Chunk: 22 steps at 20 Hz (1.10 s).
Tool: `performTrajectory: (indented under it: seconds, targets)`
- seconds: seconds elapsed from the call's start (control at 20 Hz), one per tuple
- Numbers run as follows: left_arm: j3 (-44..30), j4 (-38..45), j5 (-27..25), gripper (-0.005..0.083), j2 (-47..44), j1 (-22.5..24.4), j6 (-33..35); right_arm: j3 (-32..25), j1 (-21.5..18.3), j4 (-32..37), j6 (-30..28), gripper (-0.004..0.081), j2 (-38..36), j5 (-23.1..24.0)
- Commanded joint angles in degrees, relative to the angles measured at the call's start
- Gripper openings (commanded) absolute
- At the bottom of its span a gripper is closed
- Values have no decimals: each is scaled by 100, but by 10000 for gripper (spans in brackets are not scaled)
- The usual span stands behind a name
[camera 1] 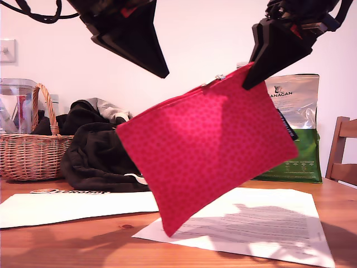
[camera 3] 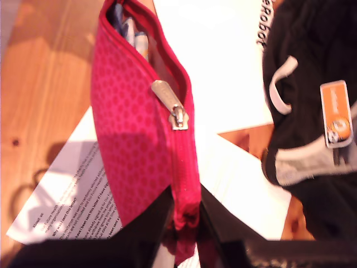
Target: Close the zipper in the zip bag in front of you
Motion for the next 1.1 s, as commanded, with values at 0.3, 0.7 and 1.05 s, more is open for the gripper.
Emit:
performTrajectory:
  seconds: [0.3, 0.7, 1.05]
  targets:
    - [-111, 564, 684, 150, 286, -13, -372, 72, 125, 33, 24, -11, 13, -70]
    - [-111, 1027, 719, 150, 649, 28, -361, 72, 247, 33, 24, -11, 13, -94]
    - [-111, 1045, 702, 150, 715, 216, -361, 72, 247, 33, 24, -11, 13, -96]
